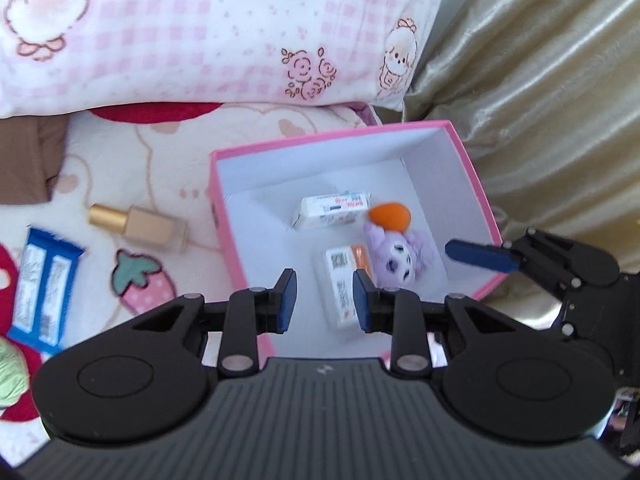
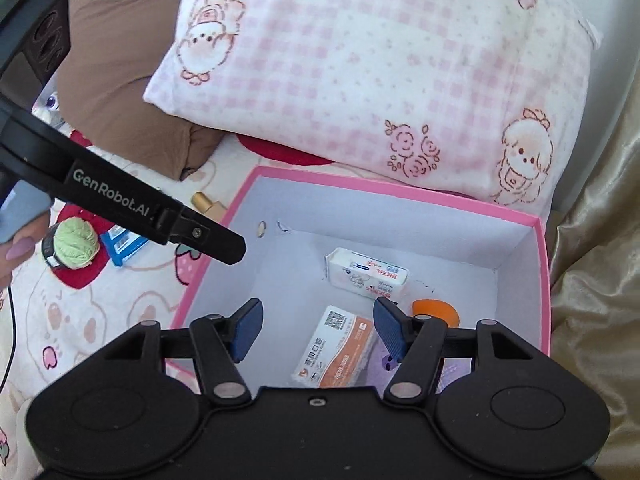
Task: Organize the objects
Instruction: 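Move the left gripper over to the green yarn ball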
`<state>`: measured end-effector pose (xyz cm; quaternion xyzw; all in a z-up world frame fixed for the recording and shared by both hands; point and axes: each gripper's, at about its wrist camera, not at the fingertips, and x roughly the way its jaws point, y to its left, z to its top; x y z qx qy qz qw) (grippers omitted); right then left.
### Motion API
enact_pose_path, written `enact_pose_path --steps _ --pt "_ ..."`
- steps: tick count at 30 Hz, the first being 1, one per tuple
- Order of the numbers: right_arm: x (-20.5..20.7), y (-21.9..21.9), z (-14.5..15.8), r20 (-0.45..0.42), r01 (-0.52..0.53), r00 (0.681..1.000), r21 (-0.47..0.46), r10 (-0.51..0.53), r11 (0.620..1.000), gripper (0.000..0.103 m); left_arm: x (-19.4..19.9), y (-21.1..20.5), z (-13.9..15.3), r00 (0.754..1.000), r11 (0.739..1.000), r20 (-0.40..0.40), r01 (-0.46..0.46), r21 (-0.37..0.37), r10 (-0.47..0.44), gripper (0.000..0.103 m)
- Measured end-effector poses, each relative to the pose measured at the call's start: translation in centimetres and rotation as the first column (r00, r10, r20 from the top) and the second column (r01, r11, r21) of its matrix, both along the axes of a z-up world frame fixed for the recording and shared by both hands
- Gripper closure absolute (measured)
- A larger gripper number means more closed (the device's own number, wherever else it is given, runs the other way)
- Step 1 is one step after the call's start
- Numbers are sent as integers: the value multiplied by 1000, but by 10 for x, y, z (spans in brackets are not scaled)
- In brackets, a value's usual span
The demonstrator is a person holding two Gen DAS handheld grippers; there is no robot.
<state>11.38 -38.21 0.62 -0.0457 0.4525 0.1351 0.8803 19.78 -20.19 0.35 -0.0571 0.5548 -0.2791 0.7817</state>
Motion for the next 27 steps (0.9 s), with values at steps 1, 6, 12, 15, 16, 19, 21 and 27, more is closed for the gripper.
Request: enact_pose_path --steps 1,6,12,15,16,19,21,27 --pt "-5 4 8 -3 -8 1000 11 8 1000 36 -6 6 8 1000 1000 8 8 12 -8 75" --pt "-24 34 43 28 -78 997 23 77 997 34 -36 49 46 999 1000 31 -28 14 27 75" --pt "-54 77 63 81 -166 984 66 161 984 31 -71 108 79 998 997 2 -66 -39 66 73" --pt "-63 100 68 101 -218 973 91 209 972 31 -85 137 90 995 995 36 -96 -23 97 72" --pt "-65 108 71 109 -236 968 90 226 968 31 -89 147 92 993 994 41 -106 -19 107 72" --pt "-67 131 72 123 -288 953 98 275 953 28 -96 177 92 987 989 60 -146 -15 146 71" --pt "-66 147 68 121 -319 944 111 306 941 26 -99 197 89 978 981 74 -192 -13 193 68" --pt "-61 197 47 112 -402 914 121 390 907 24 -100 252 59 954 955 56 -295 -16 295 63"
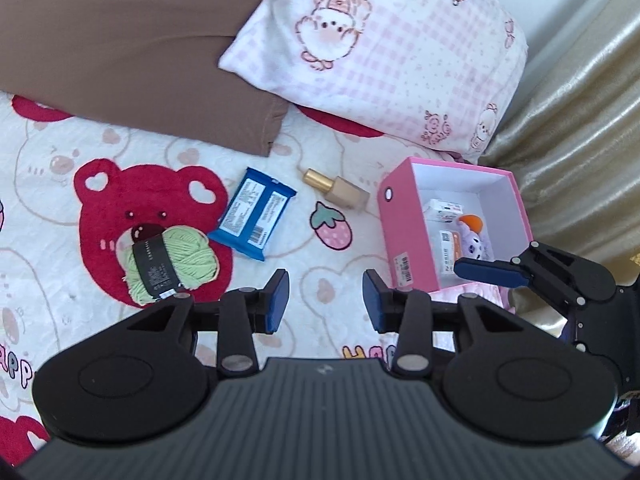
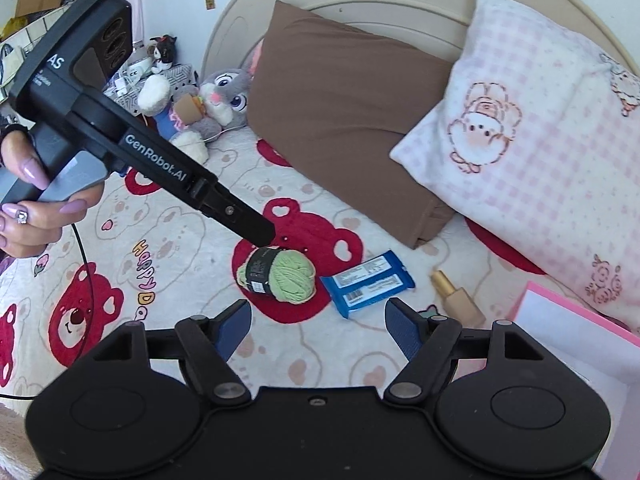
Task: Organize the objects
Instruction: 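Move the left gripper over to the green yarn ball, then close the left gripper around the yarn ball's black label band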
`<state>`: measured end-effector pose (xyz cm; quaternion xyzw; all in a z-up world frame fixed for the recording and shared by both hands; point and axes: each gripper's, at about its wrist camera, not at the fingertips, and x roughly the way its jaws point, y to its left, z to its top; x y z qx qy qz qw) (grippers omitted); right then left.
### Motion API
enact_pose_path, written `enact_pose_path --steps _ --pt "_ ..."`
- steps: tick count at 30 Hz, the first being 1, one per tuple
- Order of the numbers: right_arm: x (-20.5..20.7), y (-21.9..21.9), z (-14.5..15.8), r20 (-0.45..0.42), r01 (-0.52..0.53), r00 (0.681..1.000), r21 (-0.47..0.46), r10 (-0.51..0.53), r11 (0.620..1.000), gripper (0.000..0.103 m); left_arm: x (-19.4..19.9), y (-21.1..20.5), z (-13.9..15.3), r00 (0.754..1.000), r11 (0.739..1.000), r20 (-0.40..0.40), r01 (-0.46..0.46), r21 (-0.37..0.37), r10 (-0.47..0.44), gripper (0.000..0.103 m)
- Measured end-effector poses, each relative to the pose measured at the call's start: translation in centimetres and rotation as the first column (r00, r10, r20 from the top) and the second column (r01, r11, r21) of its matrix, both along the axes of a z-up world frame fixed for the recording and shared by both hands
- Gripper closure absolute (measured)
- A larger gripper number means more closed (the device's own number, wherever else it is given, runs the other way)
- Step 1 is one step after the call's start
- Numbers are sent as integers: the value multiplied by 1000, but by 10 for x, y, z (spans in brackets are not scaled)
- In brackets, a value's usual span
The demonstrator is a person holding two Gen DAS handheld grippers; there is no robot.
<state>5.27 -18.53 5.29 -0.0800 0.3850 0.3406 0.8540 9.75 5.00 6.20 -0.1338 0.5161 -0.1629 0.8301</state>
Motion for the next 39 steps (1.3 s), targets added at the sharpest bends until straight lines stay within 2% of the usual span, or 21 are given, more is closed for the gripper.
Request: enact_pose_path --steps 7,9,18,23,27,31,36,39 --pt "7 48 -25 -25 -66 997 28 66 997 24 -1 43 -33 996 997 -27 -79 22 80 62" --pt "10 58 -33 -29 -75 997 41 76 996 22 -2 52 -40 996 996 -25 -85 24 86 57" --pt "25 104 -73 -57 -79 995 4 79 997 20 7 83 -82 997 997 -37 -74 19 74 50" --pt "39 120 -100 -31 -49 998 -9 49 999 20 17 96 -110 999 998 7 -46 35 45 47" --pt "51 140 -118 29 -75 997 -70 77 995 20 32 108 -131 997 997 37 -63 36 62 47" --pt "68 151 -134 65 -90 993 -112 97 990 20 51 118 -149 997 997 34 -73 -6 73 47" --pt "86 153 -158 5 -59 998 -72 60 996 20 62 129 -175 995 995 11 -102 -15 102 46" --pt "88 160 -171 -15 -62 998 -52 61 997 20 63 136 -195 994 992 -7 -114 -50 114 45"
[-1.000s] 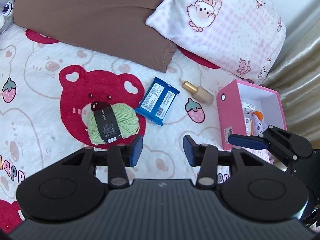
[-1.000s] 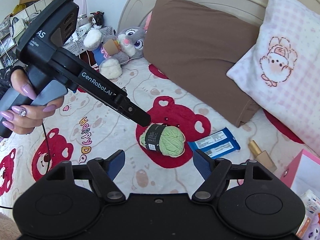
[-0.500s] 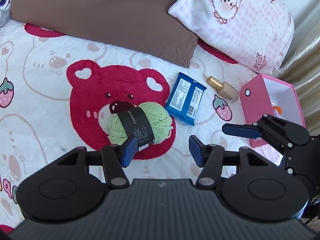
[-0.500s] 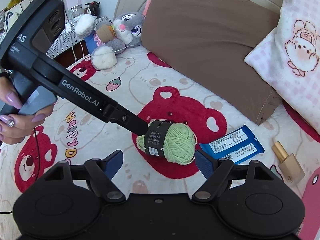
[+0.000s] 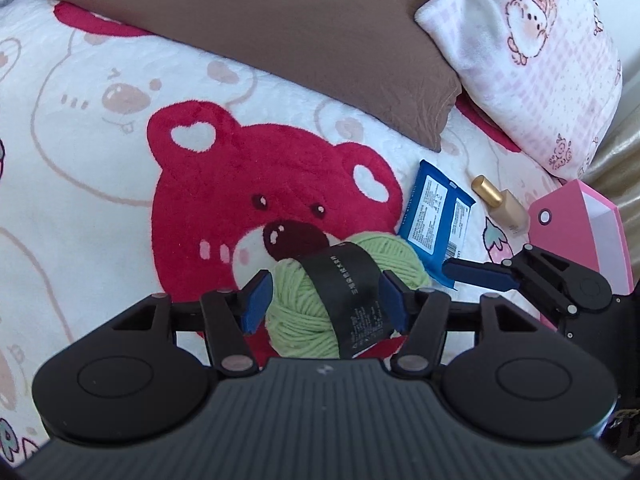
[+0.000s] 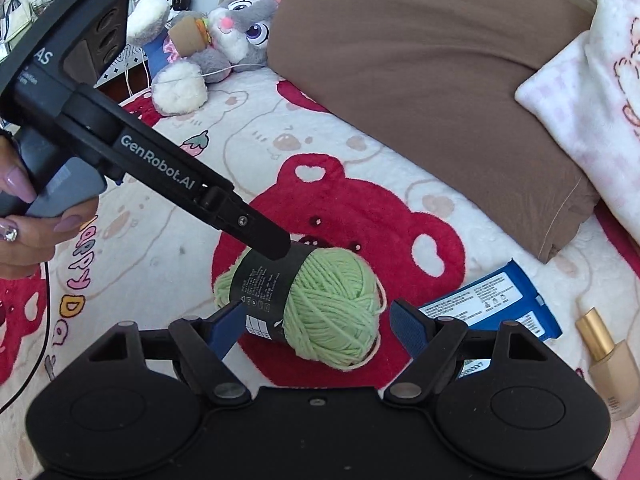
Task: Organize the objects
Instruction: 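Close the left gripper around the yarn ball's black label band, then carry the yarn ball into the pink box and release it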
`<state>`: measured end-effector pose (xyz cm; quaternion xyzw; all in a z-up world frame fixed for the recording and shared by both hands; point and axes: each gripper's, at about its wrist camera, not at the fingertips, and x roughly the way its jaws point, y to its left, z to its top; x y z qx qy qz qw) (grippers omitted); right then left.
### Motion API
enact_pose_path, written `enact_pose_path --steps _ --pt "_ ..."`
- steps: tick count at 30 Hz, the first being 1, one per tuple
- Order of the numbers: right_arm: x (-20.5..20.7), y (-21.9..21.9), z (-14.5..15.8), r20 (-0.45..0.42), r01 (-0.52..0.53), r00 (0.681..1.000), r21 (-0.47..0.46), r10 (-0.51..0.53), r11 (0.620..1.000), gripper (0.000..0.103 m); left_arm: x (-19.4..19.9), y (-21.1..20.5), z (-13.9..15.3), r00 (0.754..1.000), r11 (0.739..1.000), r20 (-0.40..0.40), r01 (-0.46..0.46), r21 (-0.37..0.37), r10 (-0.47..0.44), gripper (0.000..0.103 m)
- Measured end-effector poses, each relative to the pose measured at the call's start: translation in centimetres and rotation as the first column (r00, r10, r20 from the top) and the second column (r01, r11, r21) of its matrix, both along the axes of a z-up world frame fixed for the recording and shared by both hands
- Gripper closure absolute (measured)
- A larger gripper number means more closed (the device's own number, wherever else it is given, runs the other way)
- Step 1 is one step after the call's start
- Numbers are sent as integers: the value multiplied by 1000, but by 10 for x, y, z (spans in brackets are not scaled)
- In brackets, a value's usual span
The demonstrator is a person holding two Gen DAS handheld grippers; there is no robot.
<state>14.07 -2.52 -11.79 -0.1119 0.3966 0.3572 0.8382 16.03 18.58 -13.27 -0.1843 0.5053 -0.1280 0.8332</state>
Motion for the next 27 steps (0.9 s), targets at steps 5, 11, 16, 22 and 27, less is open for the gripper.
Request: enact_pose_path --steps 5,11,16,22,27 --pt "2 10 -27 -12 29 1000 12 -29 1000 16 -6 0 -22 999 995 30 -34 -95 37 46" --pt "-2 -3 -21 -47 70 997 103 -65 992 29 -14 -14 -10 999 997 45 -21 -77 25 55" --pt "-10 -17 -3 -5 91 996 106 -91 990 31 -26 -35 0 1000 994 19 -1 -113 3 57" --pt "-23 -32 -7 -25 96 995 31 -96 995 29 -37 -51 -3 999 995 26 -16 -95 18 58" --pt "-35 -40 -21 96 124 988 -55 -118 991 7 -44 -54 -7 994 998 96 -53 44 49 49"
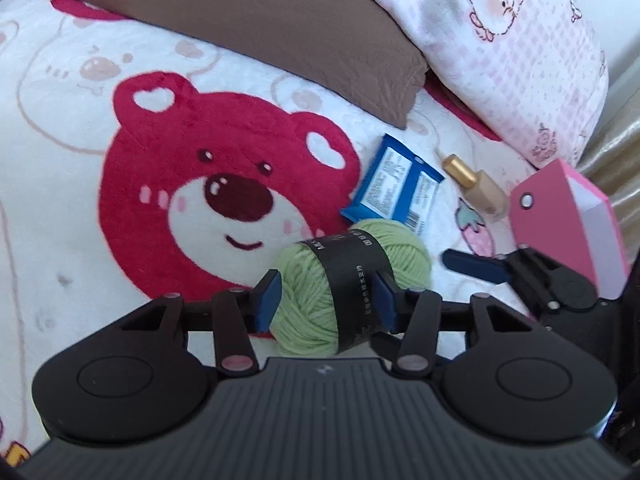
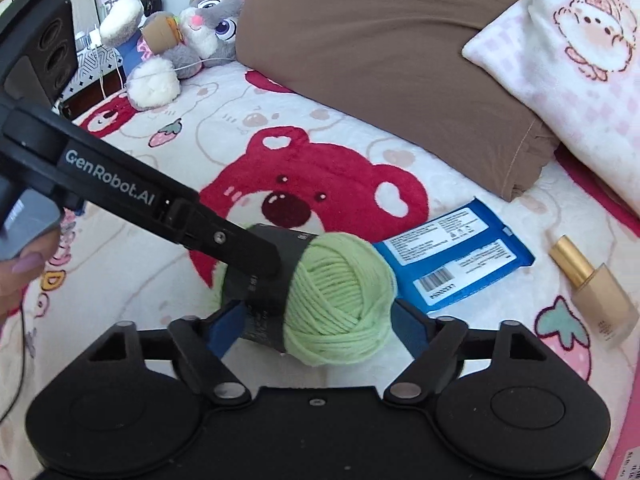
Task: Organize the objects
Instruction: 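Carry the yarn ball into the pink box and release it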
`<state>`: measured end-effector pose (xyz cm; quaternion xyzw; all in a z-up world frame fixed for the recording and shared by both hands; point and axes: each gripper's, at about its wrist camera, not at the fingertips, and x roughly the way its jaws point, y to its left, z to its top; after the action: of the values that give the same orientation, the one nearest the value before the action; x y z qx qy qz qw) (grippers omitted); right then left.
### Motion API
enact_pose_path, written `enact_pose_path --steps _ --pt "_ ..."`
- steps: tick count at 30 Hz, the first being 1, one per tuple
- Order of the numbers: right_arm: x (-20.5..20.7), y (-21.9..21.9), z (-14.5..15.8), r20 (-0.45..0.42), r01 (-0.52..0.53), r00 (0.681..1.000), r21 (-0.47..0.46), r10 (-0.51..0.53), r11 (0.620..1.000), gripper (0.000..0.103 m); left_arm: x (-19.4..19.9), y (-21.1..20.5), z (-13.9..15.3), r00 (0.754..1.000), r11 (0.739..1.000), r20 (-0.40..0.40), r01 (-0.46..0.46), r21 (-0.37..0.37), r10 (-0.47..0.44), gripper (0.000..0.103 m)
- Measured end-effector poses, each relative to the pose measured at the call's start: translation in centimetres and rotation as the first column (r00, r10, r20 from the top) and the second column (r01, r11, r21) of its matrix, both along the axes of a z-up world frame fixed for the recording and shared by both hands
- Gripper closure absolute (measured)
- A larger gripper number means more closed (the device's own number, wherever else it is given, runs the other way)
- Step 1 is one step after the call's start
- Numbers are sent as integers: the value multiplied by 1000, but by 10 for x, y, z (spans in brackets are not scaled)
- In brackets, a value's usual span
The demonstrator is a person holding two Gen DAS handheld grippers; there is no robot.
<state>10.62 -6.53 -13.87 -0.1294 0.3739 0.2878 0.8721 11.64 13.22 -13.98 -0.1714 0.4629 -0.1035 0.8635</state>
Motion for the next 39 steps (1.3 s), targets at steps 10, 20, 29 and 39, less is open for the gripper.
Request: enact_pose_path --steps 10,20,29,39 --pt "12 11 -24 -24 -46 999 95 49 994 6 2 32 -34 995 957 -29 -100 -271 96 47" --pt "-10 5 5 26 -20 1000 73 18 997 17 -22 -3 4 998 981 64 26 -193 -14 54" --pt "-56 -50 94 192 45 980 35 -51 998 17 -43 -64 99 958 962 223 221 -163 -182 54" --pt "-89 -148 160 265 235 934 52 -240 971 16 -34 -180 167 873 890 302 435 -133 -382 54"
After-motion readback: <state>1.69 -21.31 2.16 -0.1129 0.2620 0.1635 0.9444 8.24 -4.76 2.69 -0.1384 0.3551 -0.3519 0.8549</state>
